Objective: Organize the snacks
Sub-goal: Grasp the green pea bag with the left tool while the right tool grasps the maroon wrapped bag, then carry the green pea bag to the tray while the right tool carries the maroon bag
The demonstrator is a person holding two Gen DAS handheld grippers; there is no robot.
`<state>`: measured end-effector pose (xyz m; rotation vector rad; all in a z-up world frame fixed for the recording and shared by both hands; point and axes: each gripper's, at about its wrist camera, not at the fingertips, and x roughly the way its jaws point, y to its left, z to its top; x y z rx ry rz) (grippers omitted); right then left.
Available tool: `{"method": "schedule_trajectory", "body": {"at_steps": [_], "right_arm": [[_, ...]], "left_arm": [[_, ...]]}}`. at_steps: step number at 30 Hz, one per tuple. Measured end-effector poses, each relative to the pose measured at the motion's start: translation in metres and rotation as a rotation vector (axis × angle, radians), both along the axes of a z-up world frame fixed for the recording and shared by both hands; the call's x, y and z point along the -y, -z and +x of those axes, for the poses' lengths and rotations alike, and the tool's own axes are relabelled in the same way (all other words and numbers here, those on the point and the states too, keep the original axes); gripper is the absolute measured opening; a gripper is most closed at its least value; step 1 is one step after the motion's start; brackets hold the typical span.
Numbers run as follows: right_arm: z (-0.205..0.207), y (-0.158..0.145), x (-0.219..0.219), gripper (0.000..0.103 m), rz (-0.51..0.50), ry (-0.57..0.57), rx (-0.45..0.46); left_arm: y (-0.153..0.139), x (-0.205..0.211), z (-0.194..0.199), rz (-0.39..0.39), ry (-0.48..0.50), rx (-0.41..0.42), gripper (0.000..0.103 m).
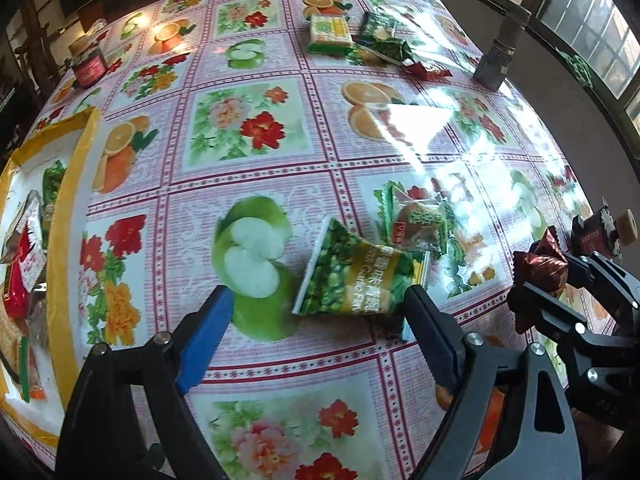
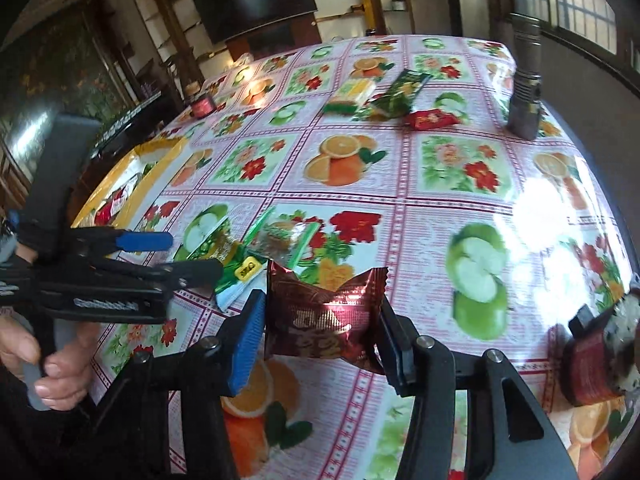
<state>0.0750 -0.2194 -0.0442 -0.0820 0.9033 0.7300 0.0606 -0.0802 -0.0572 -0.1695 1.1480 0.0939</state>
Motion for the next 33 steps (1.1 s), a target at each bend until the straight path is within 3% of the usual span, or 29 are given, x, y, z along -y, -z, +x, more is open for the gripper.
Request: {"method": "schedule_trajectory", "body": {"at_steps": [5, 8, 9, 17, 24, 33], "right_arm": [[0.004, -0.003, 0.012, 0.053, 0.037, 0.025, 0.002], [0.006, -0.002, 0.014, 0.053, 0.046, 0.024, -0.004], [0.007, -0.002, 0.014, 0.053, 0.048, 0.023, -0.006], [0.003, -0.006, 0.011, 0.053, 0.08, 0.001, -0.008], [0.0, -0.01, -0.005, 0.053, 0.091, -0.038, -0.001], [-0.007, -0.017, -0.027, 0.053, 0.104, -0.084, 0.01]], "left_arm": [[0.012, 0.018, 0.011, 0.078, 0.023, -0.002, 0.09], [0.009, 0.02, 0.01, 0.079, 0.041, 0.033, 0.072], [0.007, 0.02, 0.01, 0.076, 0.045, 0.044, 0.054], [-0.002, 0.004, 0.003, 0.012, 0.016, 0.068, 0.038], [-0.019, -0.022, -0.015, 0.023, -0.061, 0.099, 0.023], [-0.033, -0.042, -0.033, 0.07, -0.126, 0.136, 0.021]]}}
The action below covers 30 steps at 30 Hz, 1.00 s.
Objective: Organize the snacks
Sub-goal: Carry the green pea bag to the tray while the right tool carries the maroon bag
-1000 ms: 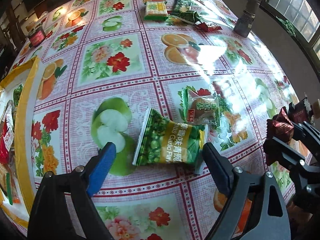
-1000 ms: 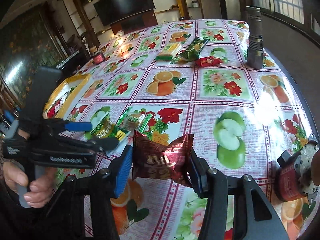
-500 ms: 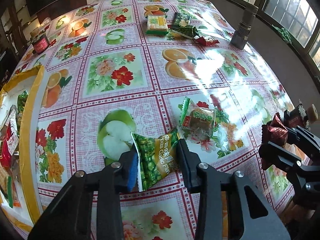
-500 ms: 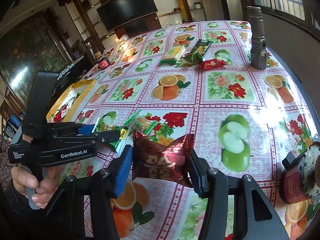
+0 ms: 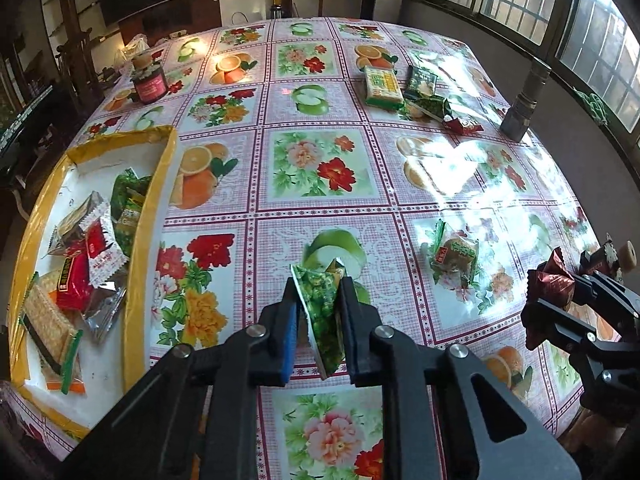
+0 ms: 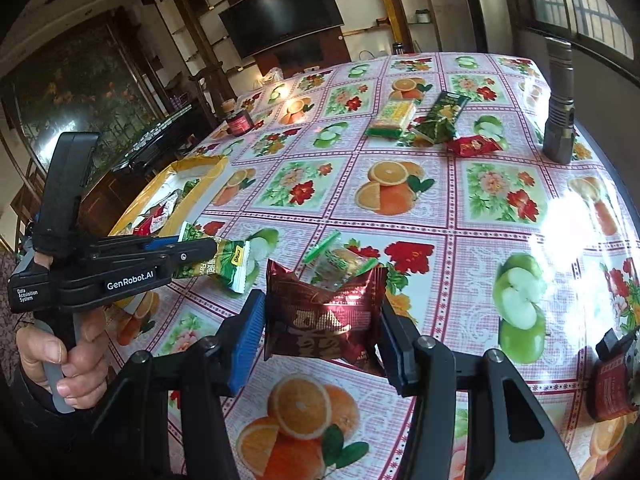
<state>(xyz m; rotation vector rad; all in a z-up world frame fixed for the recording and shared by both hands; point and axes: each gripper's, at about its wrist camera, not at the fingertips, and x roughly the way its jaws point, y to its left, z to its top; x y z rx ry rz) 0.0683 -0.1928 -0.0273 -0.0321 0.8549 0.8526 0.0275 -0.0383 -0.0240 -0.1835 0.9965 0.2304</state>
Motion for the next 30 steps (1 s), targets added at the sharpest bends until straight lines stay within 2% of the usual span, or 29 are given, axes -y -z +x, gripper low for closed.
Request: {"method": "schedule_trajectory", "body": {"at_steps": [30], "right_arm": [[-0.016, -0.017, -0.049, 0.053, 0.019, -0.104, 0.034]], "left_arm": [[-0.023, -0.036, -0.032, 0.05, -0.107, 0.055, 0.021]]}}
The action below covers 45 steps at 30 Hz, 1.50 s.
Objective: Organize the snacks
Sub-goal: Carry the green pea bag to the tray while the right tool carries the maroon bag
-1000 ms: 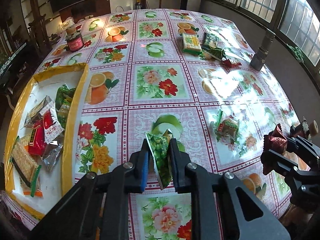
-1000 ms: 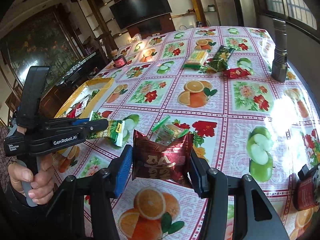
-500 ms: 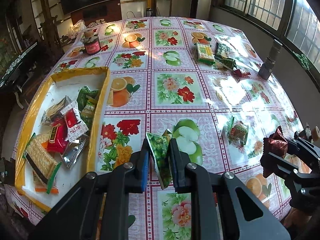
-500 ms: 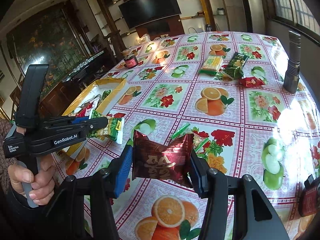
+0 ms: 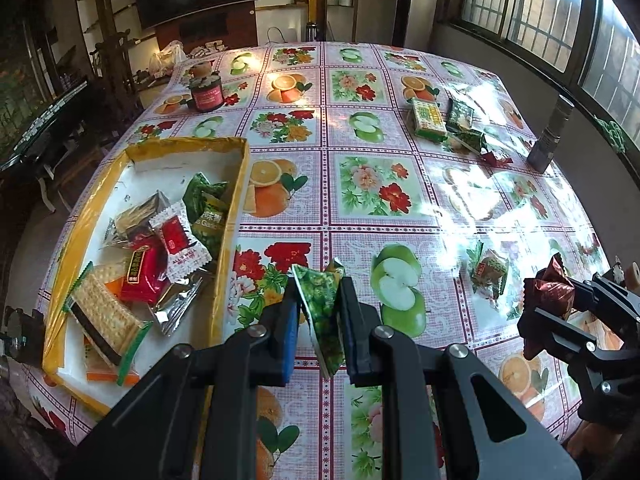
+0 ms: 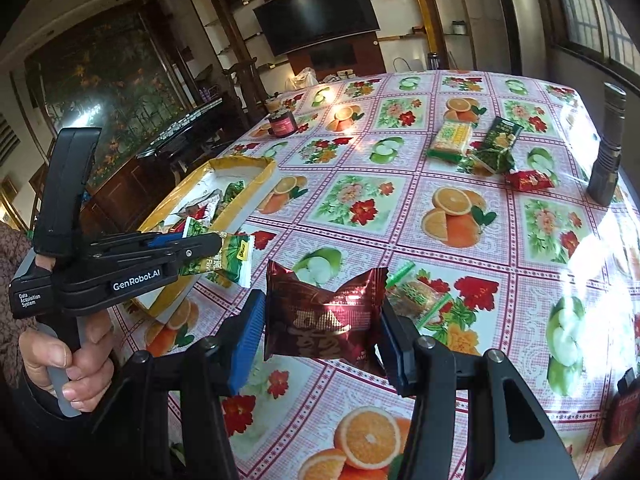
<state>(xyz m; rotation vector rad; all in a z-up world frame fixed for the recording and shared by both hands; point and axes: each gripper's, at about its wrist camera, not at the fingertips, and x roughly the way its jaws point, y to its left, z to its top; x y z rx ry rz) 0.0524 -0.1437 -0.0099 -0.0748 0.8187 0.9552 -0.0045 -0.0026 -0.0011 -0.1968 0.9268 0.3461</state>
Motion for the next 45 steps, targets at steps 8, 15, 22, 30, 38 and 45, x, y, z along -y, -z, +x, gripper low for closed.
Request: {"method": "schedule_trajectory", "body": {"at_steps": [8, 15, 22, 30, 38, 45], "right_arm": [[-0.005, -0.004, -0.031, 0.053, 0.01, -0.07, 0.002], [-0.013, -0.012, -0.065, 0.053, 0.024, -0.141, 0.009], [-0.022, -0.022, -0.101, 0.053, 0.047, -0.212, 0.018], [-0.029, -0.027, -0.136, 0.053, 0.057, -0.278, 0.017], [-0.027, -0.03, -0.157, 0.053, 0.071, -0.307, 0.011], [-0.021, -0.028, -0.176, 0.053, 0.082, -0.325, -0.004]], "left_arm": [[-0.005, -0.023, -0.013, 0.009, -0.059, 0.013, 0.021], [-0.009, -0.049, -0.027, 0.01, -0.116, 0.024, 0.021], [-0.014, -0.072, -0.04, 0.019, -0.173, 0.033, 0.021], [-0.014, -0.096, -0.056, 0.016, -0.227, 0.039, 0.021], [-0.014, -0.113, -0.065, 0.011, -0.26, 0.042, 0.021], [-0.01, -0.122, -0.066, -0.001, -0.281, 0.033, 0.021]]}}
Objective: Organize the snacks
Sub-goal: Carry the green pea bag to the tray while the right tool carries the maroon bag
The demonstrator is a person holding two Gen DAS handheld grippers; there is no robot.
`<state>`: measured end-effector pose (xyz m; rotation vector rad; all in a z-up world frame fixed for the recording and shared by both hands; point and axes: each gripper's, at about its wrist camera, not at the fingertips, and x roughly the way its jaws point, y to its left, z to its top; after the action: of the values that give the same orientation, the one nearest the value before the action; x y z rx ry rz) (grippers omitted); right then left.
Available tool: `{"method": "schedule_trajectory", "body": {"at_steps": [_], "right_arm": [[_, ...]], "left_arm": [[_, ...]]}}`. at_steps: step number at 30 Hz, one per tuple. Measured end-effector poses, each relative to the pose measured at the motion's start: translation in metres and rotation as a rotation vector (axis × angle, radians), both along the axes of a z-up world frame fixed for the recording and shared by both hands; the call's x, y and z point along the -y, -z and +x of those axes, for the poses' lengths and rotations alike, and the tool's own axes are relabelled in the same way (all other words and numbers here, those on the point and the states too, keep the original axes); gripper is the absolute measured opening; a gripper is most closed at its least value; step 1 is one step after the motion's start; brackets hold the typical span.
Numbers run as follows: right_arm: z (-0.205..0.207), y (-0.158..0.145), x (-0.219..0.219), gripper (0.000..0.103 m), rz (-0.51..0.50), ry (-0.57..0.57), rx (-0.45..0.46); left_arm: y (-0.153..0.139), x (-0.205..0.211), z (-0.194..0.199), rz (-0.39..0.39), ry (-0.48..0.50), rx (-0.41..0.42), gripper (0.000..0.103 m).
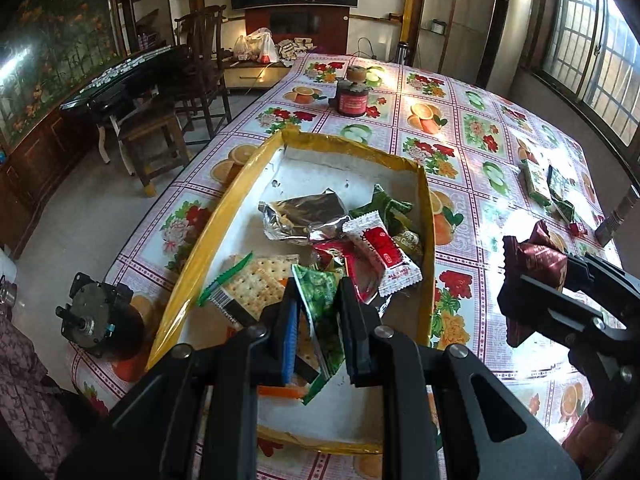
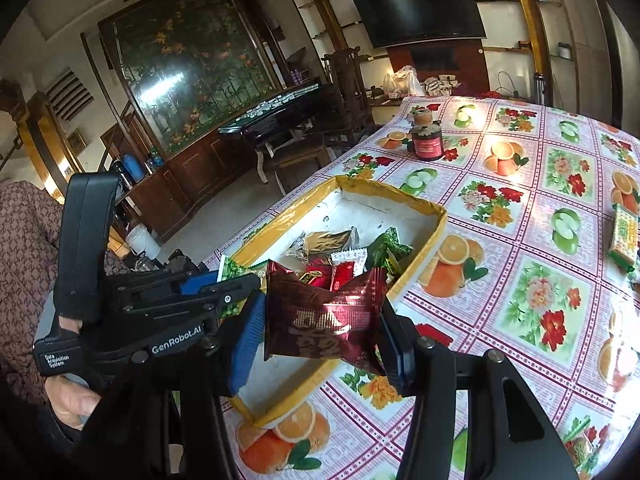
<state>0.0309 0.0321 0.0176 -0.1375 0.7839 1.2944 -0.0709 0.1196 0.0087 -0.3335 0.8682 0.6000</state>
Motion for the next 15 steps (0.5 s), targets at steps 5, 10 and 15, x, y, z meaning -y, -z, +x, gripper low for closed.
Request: {"method": "schedule_trajectory", "body": {"at_steps": [5, 10, 15], "right_arm": [[0.001, 0.004, -0.013, 0.053, -0.002, -0.014, -0.018], [0.002, 0.009, -0.025, 0.053, -0.007, -0.028, -0.028], [0.005, 0.016, -0.037, 0.053, -0.018, -0.034, -0.044]], "left_arm": [[0.003, -0.007, -0.001, -0.009, -0.011, -0.005, 0.021], [0.005, -0.013, -0.002, -0.016, -0.018, -0.006, 0.021], [0.007, -0.016, -0.002, -0.021, -0.02, -0.006, 0.021]]}}
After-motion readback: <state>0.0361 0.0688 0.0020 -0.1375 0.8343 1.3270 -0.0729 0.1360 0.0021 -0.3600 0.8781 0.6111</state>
